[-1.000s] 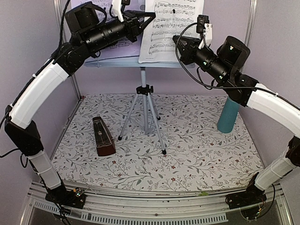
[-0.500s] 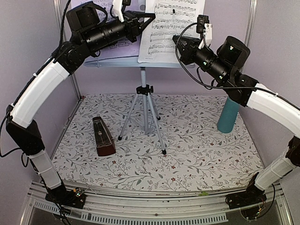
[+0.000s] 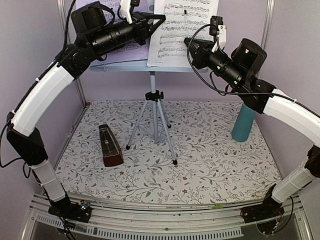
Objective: Set up the instrument practice props
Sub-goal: Hold the sheet music from the music stand, then pick up the music stand locking hook from the music stand, then adjust the sheet music on the music stand, then hold the sheet music from the music stand.
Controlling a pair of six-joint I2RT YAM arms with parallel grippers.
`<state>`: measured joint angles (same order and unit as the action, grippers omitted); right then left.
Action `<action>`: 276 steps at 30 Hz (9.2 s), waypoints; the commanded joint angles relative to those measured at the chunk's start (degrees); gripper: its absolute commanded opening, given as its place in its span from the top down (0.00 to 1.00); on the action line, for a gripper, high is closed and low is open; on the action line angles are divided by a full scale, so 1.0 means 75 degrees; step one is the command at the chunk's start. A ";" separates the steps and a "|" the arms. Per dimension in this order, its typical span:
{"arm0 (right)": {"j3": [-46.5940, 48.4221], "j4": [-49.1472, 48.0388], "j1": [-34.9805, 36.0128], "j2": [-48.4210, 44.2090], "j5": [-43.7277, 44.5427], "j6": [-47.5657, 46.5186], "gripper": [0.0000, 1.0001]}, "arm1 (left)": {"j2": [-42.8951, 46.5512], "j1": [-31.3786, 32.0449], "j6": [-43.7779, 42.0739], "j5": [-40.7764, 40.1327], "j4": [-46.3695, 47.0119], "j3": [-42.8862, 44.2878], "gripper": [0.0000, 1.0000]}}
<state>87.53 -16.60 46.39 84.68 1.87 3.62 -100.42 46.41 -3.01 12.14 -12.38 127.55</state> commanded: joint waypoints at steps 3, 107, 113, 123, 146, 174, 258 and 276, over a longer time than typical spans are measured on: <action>-0.0045 -0.0107 0.0131 -0.0037 -0.0203 0.0096 1.00 | -0.0100 -0.0087 0.0014 -0.0070 -0.0060 0.0132 0.94; 0.3230 0.0345 0.2153 0.2908 0.0076 -0.0988 0.29 | 0.4249 -0.6001 0.2432 0.4573 0.1192 -0.4399 0.60; 0.4054 -0.0148 0.2170 0.3792 -0.0162 -0.1056 0.32 | 0.4054 -0.6008 0.2273 0.4274 0.0975 -0.4054 0.60; 0.5154 -0.0294 0.2302 0.4827 -0.0418 -0.1159 0.36 | 0.3956 -0.6001 0.2010 0.4308 0.0398 -0.3747 0.60; 0.2467 0.0048 0.2438 0.2837 0.0093 -0.0797 0.38 | 0.5234 -0.4307 0.1373 0.2858 -0.0488 -0.4843 0.65; 0.5333 0.0188 0.2272 0.4723 -0.0393 -0.1642 0.30 | 0.3982 -0.4616 0.1243 0.1714 -0.0304 -0.3242 0.61; 0.6390 -0.0073 0.2143 0.6003 -0.1494 -0.1488 1.00 | 0.3177 -0.5276 0.1018 0.3504 -0.0779 -0.2345 1.00; 0.6394 -0.0004 0.2246 0.5997 -0.1720 -0.1782 1.00 | 0.3077 -0.5298 0.0557 0.3391 -0.1181 -0.1973 1.00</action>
<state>133.86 -17.15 62.26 128.33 -8.54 -8.01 -76.88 7.35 2.76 37.98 -19.42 111.26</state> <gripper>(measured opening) 0.018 0.006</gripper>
